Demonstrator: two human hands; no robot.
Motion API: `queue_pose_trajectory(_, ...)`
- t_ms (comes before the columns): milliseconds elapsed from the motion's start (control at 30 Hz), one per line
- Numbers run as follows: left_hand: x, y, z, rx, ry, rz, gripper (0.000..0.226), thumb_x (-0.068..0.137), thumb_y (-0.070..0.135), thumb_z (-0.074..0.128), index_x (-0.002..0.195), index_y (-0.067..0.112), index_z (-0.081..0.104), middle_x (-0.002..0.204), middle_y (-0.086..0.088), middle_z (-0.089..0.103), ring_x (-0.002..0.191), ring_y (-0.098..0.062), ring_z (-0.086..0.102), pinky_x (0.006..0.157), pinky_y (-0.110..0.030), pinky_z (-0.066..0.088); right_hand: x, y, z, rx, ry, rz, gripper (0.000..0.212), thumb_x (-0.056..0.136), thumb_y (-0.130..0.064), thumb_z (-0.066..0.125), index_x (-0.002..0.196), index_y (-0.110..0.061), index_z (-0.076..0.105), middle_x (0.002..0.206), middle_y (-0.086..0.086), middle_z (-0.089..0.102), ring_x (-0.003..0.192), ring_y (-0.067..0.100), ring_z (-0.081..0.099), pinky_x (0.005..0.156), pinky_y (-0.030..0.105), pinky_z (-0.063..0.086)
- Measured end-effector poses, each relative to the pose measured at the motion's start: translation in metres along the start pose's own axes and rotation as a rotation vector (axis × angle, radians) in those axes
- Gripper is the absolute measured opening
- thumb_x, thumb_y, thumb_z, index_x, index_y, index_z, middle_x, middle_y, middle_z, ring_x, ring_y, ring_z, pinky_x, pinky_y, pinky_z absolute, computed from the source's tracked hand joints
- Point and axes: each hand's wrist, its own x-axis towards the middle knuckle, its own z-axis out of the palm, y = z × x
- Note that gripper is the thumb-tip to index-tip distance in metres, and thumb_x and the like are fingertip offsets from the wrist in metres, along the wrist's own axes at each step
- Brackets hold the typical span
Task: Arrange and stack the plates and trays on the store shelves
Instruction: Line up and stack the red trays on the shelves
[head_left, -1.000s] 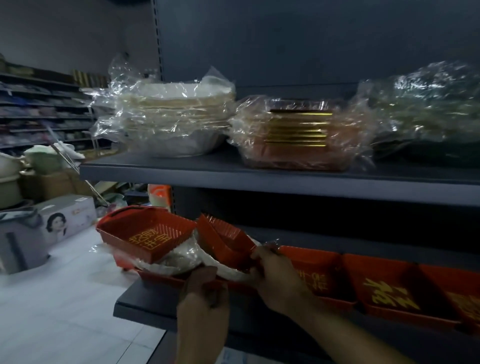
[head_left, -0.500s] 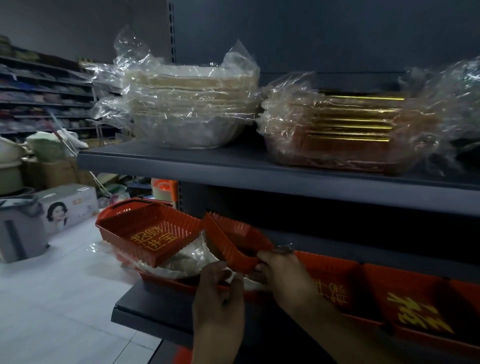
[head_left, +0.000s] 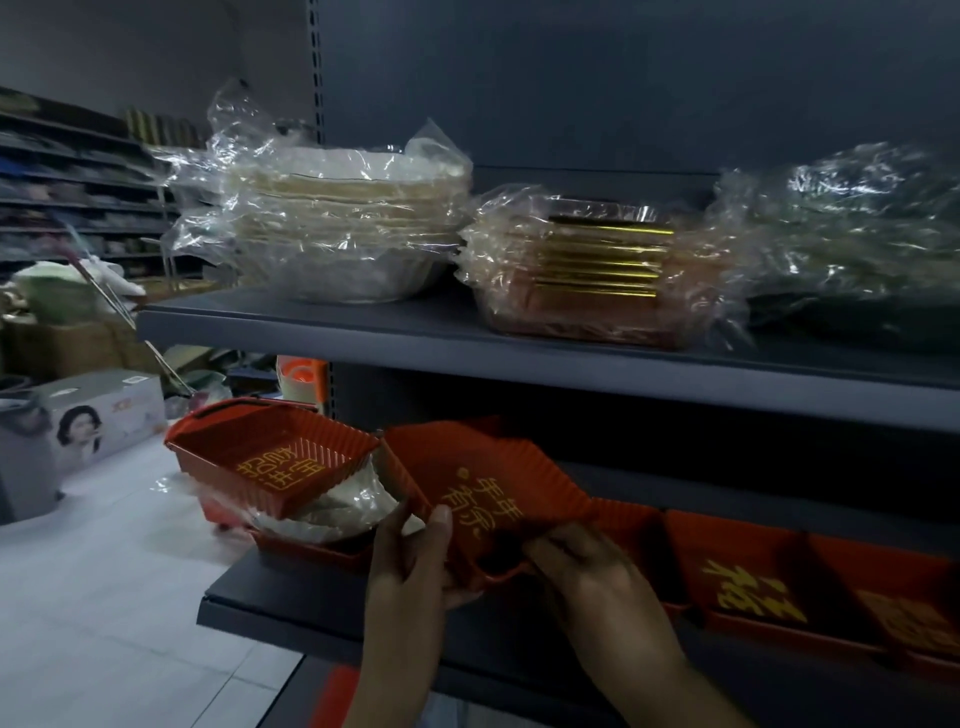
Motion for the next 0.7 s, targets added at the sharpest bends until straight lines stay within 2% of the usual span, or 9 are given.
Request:
queue_pose_trajectory(67, -0.006, -0.002, 0.005, -0.009, -0.021, -0.016, 0.045, 0.093, 0.036, 0.074, 0.136, 0.029, 0.061, 0.124, -0.012, 0.075, 0.101, -0.038, 0.078, 0.066, -0.046, 0.065, -0.012, 0.005, -0.007, 0.022, 0.015, -0.039, 0.059, 0.080, -0.017, 0.090, 0.128, -0.039, 0.064, 0.123, -0.009, 0.061, 0.107, 0.019, 0.068, 0.080, 0.032, 0.062)
queue_pose_trajectory(133, -0.013, -0.006, 0.011, -0.053, -0.020, -0.055, 0.037, 0.098, 0.023, 0.072, 0.134, 0.021, 0.062, 0.122, -0.017, 0.075, 0.094, -0.040, 0.079, 0.065, -0.044, 0.065, -0.026, 0.006, -0.023, 0.109, 0.102, -0.035, 0.064, 0.092, -0.021, 0.080, 0.146, -0.044, 0.054, 0.145, -0.013, 0.046, 0.130, 0.006, 0.054, 0.104, 0.024, 0.053)
queue_pose_trajectory(200, -0.025, -0.015, 0.024, -0.117, 0.000, -0.120, 0.043, 0.098, 0.016, 0.073, 0.138, 0.020, 0.058, 0.124, -0.016, 0.073, 0.092, -0.036, 0.080, 0.068, -0.044, 0.066, -0.042, 0.001, -0.045, 0.354, 0.206, 0.215, 0.069, 0.101, -0.034, 0.068, 0.158, -0.048, 0.032, 0.155, -0.025, 0.020, 0.138, -0.010, 0.030, 0.115, 0.014, 0.031)
queue_pose_trajectory(267, -0.040, -0.026, 0.044, -0.183, 0.006, -0.164, 0.059, 0.093, 0.010, 0.077, 0.143, 0.024, 0.050, 0.129, -0.014, 0.071, 0.100, -0.036, 0.079, 0.074, -0.046, 0.067, -0.056, -0.004, -0.056, 0.669, 0.239, 0.574, 0.075, 0.096, -0.052, 0.067, 0.160, -0.043, 0.030, 0.161, -0.019, 0.026, 0.141, 0.000, 0.034, 0.121, 0.029, 0.030)
queue_pose_trajectory(367, -0.069, -0.047, 0.078, -0.137, -0.010, -0.190, 0.078, 0.075, 0.011, 0.094, 0.134, 0.029, 0.046, 0.126, -0.008, 0.071, 0.108, -0.030, 0.076, 0.086, -0.050, 0.065, -0.076, -0.002, -0.064, 1.073, 0.194, 0.903, 0.071, 0.079, -0.063, 0.074, 0.143, -0.038, 0.056, 0.135, -0.009, 0.068, 0.125, 0.015, 0.064, 0.115, 0.046, 0.047)
queue_pose_trajectory(467, -0.090, -0.061, 0.098, 0.018, -0.084, -0.204, 0.076, 0.066, 0.033, 0.100, 0.123, 0.032, 0.049, 0.115, 0.005, 0.072, 0.100, -0.013, 0.073, 0.102, -0.052, 0.058, -0.096, 0.013, -0.075, 0.983, 0.239, 0.943, 0.034, 0.101, -0.037, 0.068, 0.134, -0.034, 0.065, 0.122, -0.011, 0.074, 0.112, 0.010, 0.068, 0.108, 0.039, 0.050)
queue_pose_trajectory(533, -0.091, -0.062, 0.103, 0.083, -0.126, -0.268, 0.079, 0.073, 0.057, 0.089, 0.136, 0.035, 0.046, 0.116, 0.006, 0.073, 0.099, -0.018, 0.074, 0.091, -0.047, 0.059, -0.109, 0.028, -0.088, 0.972, 0.327, 0.971, 0.021, 0.108, -0.026, 0.054, 0.119, -0.038, 0.068, 0.116, -0.012, 0.074, 0.107, 0.009, 0.068, 0.104, 0.037, 0.051)
queue_pose_trajectory(600, -0.084, -0.065, 0.103, 0.052, -0.115, -0.246, 0.062, 0.093, 0.050, 0.072, 0.143, 0.037, 0.037, 0.119, -0.001, 0.073, 0.091, -0.029, 0.078, 0.075, -0.042, 0.060, -0.121, 0.050, -0.101, 0.938, 0.387, 0.995, 0.028, 0.110, -0.023, 0.049, 0.107, -0.042, 0.069, 0.111, -0.010, 0.076, 0.105, 0.012, 0.070, 0.100, 0.041, 0.053)
queue_pose_trajectory(700, -0.089, -0.066, 0.109, 0.334, -0.225, -0.061, 0.041, 0.105, 0.043, 0.057, 0.143, 0.043, 0.043, 0.130, 0.006, 0.067, 0.096, -0.021, 0.076, 0.072, -0.029, 0.060, -0.145, 0.083, -0.118, 0.899, 0.426, 0.988, 0.029, 0.111, -0.023, 0.047, 0.112, -0.033, 0.075, 0.099, 0.001, 0.080, 0.095, 0.023, 0.076, 0.088, 0.044, 0.058)
